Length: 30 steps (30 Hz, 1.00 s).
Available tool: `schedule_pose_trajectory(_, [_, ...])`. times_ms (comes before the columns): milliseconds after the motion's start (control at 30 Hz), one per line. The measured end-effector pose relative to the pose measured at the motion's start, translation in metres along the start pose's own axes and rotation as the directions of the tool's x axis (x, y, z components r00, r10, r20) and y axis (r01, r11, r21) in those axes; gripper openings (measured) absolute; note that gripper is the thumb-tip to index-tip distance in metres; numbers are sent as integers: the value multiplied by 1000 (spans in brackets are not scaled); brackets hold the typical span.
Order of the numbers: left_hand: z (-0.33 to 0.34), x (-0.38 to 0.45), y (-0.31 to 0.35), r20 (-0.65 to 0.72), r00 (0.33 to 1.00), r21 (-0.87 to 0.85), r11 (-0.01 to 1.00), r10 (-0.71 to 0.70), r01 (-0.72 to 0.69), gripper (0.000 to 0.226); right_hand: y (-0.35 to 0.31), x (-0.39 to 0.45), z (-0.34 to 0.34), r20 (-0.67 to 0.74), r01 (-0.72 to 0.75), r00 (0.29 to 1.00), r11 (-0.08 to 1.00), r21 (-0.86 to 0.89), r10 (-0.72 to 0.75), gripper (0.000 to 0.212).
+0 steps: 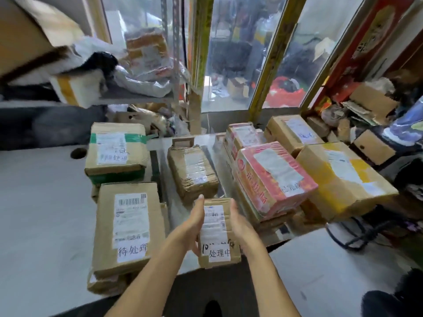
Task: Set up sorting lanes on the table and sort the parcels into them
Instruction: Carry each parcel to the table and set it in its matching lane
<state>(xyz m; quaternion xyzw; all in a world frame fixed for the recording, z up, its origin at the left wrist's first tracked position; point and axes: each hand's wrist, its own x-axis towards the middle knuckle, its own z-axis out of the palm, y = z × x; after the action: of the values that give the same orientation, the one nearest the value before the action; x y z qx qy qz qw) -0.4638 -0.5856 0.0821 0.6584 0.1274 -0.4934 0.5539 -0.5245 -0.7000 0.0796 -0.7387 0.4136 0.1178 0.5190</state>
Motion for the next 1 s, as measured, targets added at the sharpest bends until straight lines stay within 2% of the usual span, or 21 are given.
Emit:
schedule_pose_trajectory(167, [13, 31, 18, -155, 985, -166, 985, -78, 52, 82, -17, 52, -11, 201, -6, 979, 1000, -21, 11, 68])
schedule_pose_trajectory(300, [16, 44, 28, -198, 974, -250, 967, -107, 56, 78, -27, 78, -21, 311, -36, 950, 999, -2, 35, 53])
schedule_pose_trajectory(400, [16, 49, 32, -243, 962, -240, 969, -124, 64, 69, -34, 90, -26, 371, -51, 926, 997, -63, 70, 54])
schedule_pose_trajectory(467, [19, 48, 33, -271, 954, -240, 969, -128, 62, 68, -34, 92, -22, 401, -36, 914, 997, -75, 63, 62])
schedule_pose_trajectory(567, [23, 40, 38, -274, 952, -223, 972, -134, 73, 71, -32, 90, -9, 326, 22, 945, 989, -147, 27, 72])
schedule_pose_trajectory(667, [20, 19, 52, -308, 951, -135, 989, 21, -66, 57, -47, 74, 3, 244, 202, 959, 950, -239, -142, 74])
schedule_pose_trajectory(767, [1, -13, 67, -300, 916, -66, 952, 267, -299, 50, -78, 51, 13, 244, 408, 905, 876, -258, -349, 74])
schedule_pose_trajectory(867, [-41, -52, 70, -330, 816, -39, 856, 476, -515, 62, -115, 25, 35, 312, 594, 798, 761, -261, -516, 76])
schedule_pose_trajectory(933, [-85, -87, 56, -424, 670, -14, 736, 609, -677, 66, -135, 3, 69, 346, 711, 703, 634, -305, -621, 78])
schedule_pose_trajectory(1000, [-136, -126, 29, -553, 492, 112, 644, 673, -756, 60, -148, -28, 118, 343, 785, 610, 488, -381, -714, 94])
